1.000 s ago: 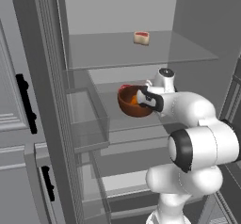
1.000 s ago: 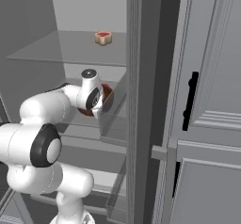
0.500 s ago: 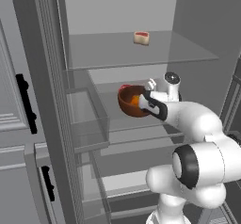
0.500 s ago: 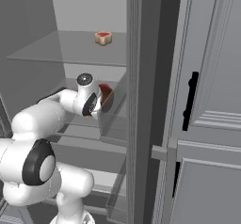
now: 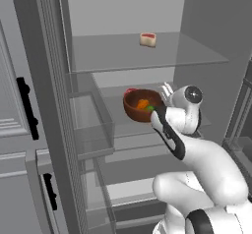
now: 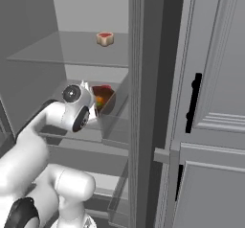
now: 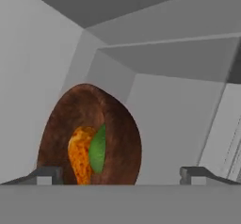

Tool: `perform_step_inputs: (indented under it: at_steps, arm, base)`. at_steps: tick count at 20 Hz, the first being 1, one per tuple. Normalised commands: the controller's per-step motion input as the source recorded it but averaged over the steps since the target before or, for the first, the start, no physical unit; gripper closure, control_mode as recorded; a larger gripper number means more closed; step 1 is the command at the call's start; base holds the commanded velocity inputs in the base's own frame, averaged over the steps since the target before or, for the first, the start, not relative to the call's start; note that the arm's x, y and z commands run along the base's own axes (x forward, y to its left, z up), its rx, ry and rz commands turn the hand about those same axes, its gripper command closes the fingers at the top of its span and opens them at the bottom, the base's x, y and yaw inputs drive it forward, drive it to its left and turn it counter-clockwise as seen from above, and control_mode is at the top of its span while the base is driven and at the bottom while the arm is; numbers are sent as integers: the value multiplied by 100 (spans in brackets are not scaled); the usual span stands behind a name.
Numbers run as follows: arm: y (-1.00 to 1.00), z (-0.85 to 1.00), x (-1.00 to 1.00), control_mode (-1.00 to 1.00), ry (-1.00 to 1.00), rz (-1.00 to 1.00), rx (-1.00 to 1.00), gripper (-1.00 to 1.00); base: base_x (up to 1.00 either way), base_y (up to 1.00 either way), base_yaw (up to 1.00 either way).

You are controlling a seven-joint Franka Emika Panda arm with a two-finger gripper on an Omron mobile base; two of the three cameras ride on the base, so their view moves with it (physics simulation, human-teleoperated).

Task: Pick the chicken drumstick and avocado from their plates and place them in the bowl. Then put the bowl in the fridge.

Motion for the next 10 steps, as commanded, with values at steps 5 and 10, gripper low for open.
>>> perform_step_inputs:
  at_steps: [5,10]
  arm:
    - [23,72,-86,-100,0,3,-18,-100]
    - [5,48,-54,-100,8,30,-21,-100]
  base:
    - [0,0,0]
    - [0,0,0]
